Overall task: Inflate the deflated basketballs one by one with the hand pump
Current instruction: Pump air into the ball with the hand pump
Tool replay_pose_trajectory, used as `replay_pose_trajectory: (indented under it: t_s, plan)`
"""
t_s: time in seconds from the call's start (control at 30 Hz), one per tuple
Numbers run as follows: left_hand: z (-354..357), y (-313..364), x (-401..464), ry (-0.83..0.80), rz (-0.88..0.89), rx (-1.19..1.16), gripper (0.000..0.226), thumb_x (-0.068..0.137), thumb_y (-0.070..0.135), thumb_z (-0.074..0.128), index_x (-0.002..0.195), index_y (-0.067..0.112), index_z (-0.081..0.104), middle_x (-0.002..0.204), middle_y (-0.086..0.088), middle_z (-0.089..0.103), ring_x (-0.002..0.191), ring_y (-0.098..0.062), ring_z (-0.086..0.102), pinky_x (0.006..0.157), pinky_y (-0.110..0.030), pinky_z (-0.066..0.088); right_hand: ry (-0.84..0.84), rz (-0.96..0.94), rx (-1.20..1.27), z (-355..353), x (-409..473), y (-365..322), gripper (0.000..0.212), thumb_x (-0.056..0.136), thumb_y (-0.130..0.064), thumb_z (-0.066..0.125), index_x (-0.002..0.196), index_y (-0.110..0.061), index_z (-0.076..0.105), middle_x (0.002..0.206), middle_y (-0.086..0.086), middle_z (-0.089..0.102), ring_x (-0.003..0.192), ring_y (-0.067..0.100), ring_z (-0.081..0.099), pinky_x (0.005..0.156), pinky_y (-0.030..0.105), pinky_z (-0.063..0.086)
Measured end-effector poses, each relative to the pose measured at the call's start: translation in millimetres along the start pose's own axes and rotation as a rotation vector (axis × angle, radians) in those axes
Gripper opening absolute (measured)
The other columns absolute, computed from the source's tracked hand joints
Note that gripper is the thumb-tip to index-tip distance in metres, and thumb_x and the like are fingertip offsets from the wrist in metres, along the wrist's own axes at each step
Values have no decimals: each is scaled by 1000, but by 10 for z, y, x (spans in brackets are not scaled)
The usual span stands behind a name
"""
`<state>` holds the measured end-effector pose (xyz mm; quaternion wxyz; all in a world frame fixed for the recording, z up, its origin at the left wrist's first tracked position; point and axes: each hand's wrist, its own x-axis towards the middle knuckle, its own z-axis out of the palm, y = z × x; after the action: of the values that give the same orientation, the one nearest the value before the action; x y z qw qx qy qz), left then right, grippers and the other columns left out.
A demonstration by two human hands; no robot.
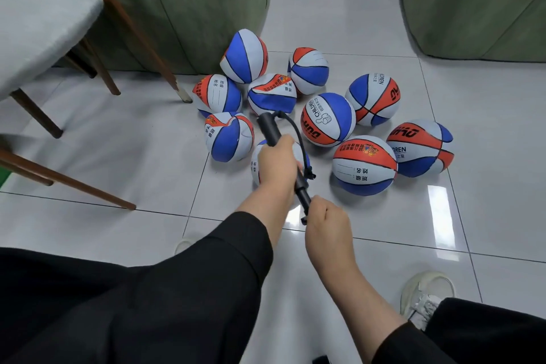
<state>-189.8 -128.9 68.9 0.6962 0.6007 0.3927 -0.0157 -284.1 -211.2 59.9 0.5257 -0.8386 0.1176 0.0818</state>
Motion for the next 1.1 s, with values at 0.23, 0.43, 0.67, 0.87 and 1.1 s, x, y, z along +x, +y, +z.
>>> replay_pose_trajectory:
  t_s: [0.23,0.43,0.67,0.87,1.1]
  plan:
    - [39,-78,-92,-17,5,-7,16,92,30,58,88,14,56,49,-2,55,44,-19,50,62,-34,50,-4,19,31,-1,72,35,38,96,-28,32,72,-5,50,74,18,60,66,27,46,56,38,32]
    - [-82,183,30,4,50,-24,13,96,19,57,85,14,53,61,-8,51,36,-14,43,38,-18,39,-30,19,31,43,-86,91,34,98,-21,37,68,-7,45,71,8,62,71,20,57,58,36,40]
    - [-52,94,49,30,20,19,15,90,29,57,86,15,56,57,-4,56,49,-21,50,55,-30,49,27,-20,-17,23,-39,107,31,93,-20,34,69,-3,41,66,9,58,78,34,57,66,46,45]
    - [85,-92,-125,10,51,13,12,93,31,58,89,20,56,61,-3,57,54,-22,56,70,-45,60,57,-33,-28,7,76,109,27,85,-24,28,64,-10,37,61,9,50,69,35,44,56,42,29]
    - [10,6,-11,-25,72,-2,21,86,32,65,104,23,58,69,-1,62,61,-20,58,62,-34,58,0,48,42,11,62,113,36,98,-19,38,63,-15,46,60,-7,61,55,10,45,54,34,31]
